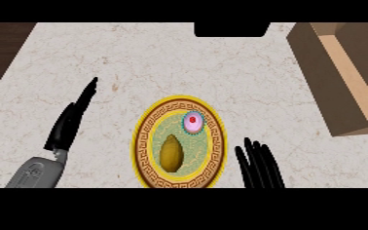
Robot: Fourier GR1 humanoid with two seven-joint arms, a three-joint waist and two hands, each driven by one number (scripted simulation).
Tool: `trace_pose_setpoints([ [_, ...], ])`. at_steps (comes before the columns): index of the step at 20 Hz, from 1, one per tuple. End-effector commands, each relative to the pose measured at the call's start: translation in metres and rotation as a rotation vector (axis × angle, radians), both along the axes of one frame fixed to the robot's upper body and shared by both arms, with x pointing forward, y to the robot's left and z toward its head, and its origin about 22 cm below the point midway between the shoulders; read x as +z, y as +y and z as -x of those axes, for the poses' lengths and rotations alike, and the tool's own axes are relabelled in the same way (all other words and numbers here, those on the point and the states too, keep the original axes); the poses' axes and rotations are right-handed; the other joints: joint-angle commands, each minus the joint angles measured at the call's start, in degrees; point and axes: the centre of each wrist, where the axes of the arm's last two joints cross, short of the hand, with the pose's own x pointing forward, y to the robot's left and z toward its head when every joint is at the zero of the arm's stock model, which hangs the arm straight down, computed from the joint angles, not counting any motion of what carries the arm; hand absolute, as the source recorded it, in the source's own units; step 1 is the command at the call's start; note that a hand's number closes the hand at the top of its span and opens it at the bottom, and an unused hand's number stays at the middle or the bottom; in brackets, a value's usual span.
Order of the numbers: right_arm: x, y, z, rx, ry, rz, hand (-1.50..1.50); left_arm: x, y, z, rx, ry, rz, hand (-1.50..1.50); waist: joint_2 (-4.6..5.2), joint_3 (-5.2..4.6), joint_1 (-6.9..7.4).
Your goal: Pick the cupcake from the plate and place it in the cardboard box
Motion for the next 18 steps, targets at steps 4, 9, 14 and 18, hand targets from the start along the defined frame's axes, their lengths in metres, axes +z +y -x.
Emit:
trace_pose_setpoints([
  [4, -0.007, 0.022, -0.035, 0.014, 0.079, 0.001, -1.50, 0.012, 0.008, -0.005, 0.016, -0.011, -0.003, 0.00, -0.06, 0.07, 0.04],
  [9, -0.023, 0.044, -0.046, -0.020, 0.021, 0.027, -1.50, -0.006, -0.003, 0.004, -0.011, 0.002, 0.014, 0.00, -0.09, 0.07, 0.04],
  [14, -0.015, 0.033, -0.063, -0.002, -0.044, 0.053, -1.50, -0.010, 0.001, 0.003, -0.008, -0.006, 0.012, 0.00, -0.09, 0.07, -0.08],
  [18, -0.020, 0.032, -0.044, 0.012, 0.030, 0.084, -1.50, 0.004, 0.005, -0.008, 0.021, 0.004, 0.011, 0.00, -0.14, 0.07, -0.20],
])
